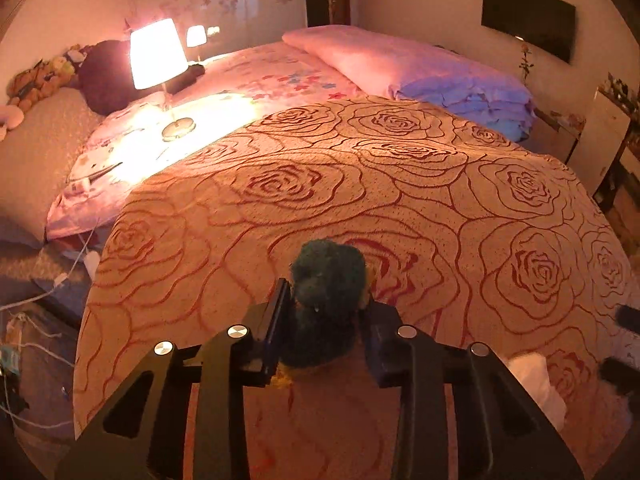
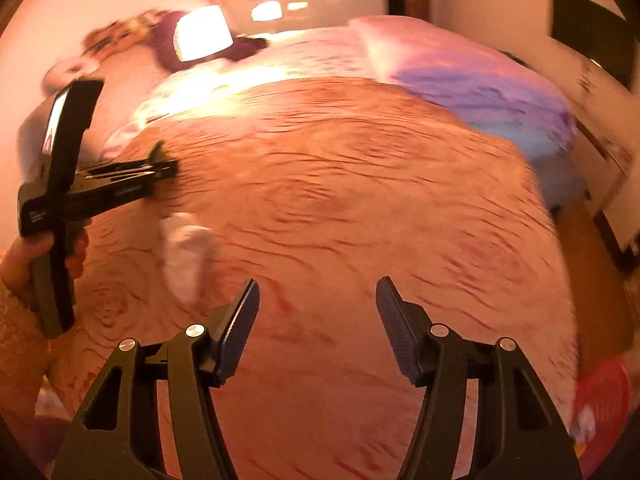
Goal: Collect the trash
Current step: 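Grasp the green-and-yellow item with the left tool while the right tool grasps the white tissue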
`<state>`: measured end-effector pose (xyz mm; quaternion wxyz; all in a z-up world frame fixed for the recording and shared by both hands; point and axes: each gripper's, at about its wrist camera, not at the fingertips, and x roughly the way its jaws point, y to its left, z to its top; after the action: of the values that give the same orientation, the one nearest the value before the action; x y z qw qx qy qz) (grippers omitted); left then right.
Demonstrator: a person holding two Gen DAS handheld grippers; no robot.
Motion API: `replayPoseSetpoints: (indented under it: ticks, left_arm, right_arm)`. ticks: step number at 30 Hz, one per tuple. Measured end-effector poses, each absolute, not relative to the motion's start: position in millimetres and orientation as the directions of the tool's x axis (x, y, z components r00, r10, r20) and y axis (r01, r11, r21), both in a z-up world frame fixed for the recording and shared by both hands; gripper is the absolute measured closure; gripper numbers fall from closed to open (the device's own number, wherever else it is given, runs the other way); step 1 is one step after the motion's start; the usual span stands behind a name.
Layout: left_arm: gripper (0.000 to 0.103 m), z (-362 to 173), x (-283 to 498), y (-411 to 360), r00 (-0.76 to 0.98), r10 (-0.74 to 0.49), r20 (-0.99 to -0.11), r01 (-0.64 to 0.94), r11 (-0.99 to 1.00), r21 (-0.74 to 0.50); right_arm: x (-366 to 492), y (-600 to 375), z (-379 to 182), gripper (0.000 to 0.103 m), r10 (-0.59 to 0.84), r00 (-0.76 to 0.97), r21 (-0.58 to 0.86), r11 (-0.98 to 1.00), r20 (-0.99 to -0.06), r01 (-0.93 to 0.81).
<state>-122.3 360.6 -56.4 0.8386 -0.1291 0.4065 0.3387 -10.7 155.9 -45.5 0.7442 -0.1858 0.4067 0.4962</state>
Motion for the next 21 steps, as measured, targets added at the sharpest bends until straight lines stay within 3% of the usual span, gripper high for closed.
replayPoseSetpoints:
  ticks: [12, 21]
  left_arm:
    - [0.071, -57.9, -164.7, 344.0, 0.399, 0.492, -0.774, -0.721, 0.689, 0.067]
    - [0.071, -57.3, -169.6, 340.4, 0.398, 0.5, -0.769, -0.73, 0.68, 0.064]
  right_arm:
    - [-60.1, 234.0, -49.8, 0.046, 0.635, 0.027, 0.142, 0.214, -0.772, -0.967]
    - [-66.4, 251.2, -58.1, 0.073, 0.633, -0.025, 0.179, 0.181, -0.774, -0.967]
